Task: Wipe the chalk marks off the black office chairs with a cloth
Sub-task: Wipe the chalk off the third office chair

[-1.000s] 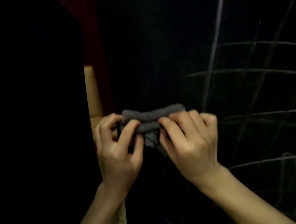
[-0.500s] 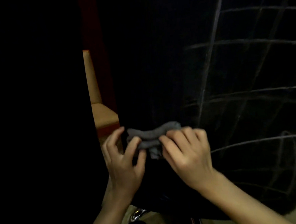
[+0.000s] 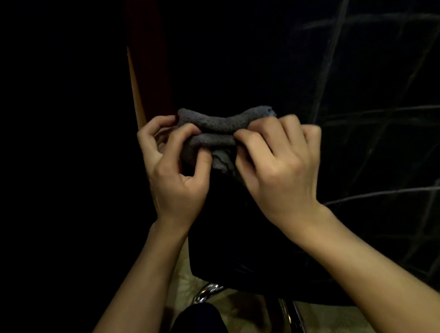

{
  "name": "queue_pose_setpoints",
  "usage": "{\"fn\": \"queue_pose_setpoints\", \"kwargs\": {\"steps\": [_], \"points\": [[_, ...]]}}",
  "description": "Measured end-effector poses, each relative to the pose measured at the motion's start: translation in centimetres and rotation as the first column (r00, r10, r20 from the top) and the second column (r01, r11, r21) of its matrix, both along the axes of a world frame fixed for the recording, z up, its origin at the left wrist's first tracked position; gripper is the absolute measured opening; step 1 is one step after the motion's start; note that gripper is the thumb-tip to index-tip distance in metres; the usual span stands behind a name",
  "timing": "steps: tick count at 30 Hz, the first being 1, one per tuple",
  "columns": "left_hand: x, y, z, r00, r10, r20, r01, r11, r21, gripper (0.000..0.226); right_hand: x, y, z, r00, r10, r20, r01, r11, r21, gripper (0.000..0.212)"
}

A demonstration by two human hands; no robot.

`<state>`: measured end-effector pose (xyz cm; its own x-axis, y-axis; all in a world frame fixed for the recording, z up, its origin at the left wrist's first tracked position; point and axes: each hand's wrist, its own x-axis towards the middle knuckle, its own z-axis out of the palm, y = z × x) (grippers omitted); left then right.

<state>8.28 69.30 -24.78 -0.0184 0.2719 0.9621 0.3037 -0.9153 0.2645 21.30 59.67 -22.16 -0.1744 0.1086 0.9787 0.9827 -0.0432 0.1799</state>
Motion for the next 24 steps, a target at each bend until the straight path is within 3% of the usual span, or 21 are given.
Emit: {"fn": "queue_pose_setpoints", "kwargs": {"steps": [5, 9, 13, 17, 20, 24], "points": [[0.1, -0.4, -5.7, 0.996, -0.039, -0.085, 0.044, 0.997, 0.062, 0.019, 0.9, -1.2, -5.0, 1.0, -0.005, -0.016, 0.003, 0.991, -0.134, 0.014], [0.7, -2.2, -9.7, 0.994, -0.014, -0.109, 0.008, 0.998, -0.059, 0.02, 1.6, -2.3, -9.1, 0.998, -0.053, -0.041, 0.042, 0.973, -0.226, 0.014], [1.7, -2.9, -7.6, 0.999, -0.026, 0.027, 0.03, 0.984, -0.176, 0.022, 1.2, -2.4, -6.5, 0.993, -0.041, -0.11, 0.024, 0.988, -0.154, 0.014], [1.2, -3.5, -5.8, 0.998, -0.023, 0.053, 0.032, 0.981, -0.192, 0.027, -0.5, -1.0, -2.7, 0.992, 0.012, -0.127, -0.02, 0.998, -0.059, 0.015], [0.6, -4.0, -6.2, 0.999, -0.026, 0.026, 0.031, 0.984, -0.176, 0.026, -0.5, -1.2, -4.3, 0.987, 0.051, -0.151, -0.058, 0.997, -0.044, 0.016], [0.1, -3.8, -9.6, 0.992, -0.058, -0.111, 0.048, 0.994, -0.095, 0.021, 0.9, -2.5, -10.7, 0.981, 0.031, -0.194, -0.048, 0.995, -0.085, 0.013]]}}
